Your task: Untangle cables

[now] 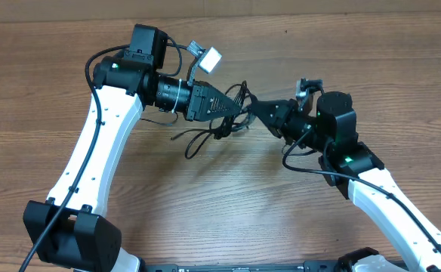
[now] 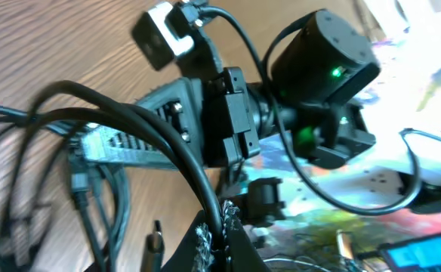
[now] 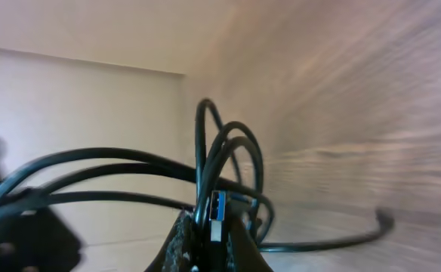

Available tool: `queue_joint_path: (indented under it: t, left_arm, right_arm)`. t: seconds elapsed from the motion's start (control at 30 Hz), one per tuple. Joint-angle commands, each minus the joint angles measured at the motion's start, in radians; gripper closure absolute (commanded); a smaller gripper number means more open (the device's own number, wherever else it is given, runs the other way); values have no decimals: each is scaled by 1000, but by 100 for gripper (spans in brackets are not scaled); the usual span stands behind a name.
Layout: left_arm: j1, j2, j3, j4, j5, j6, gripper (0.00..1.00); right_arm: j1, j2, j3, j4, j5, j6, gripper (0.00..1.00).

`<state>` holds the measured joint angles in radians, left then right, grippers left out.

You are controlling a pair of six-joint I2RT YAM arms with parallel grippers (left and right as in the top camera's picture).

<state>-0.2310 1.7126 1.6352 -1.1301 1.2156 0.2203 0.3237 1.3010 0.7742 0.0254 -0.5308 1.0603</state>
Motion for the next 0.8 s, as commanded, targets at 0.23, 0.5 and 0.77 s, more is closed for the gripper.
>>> queue_joint_path:
  t: [0.23,0.5,0.77]
  left_arm:
    - [3,-39,10,2,-541,-222,96]
    - [3,-38,9,-50,-943,-359,96]
    - [4,-37,-11,-74,-1184,-437,96]
  right_arm:
    - [-111,4,18,-362,175,-272,96]
    - [-138,4,18,-512,330,-333,96]
    - [-138,4,18,-538,424,-333,96]
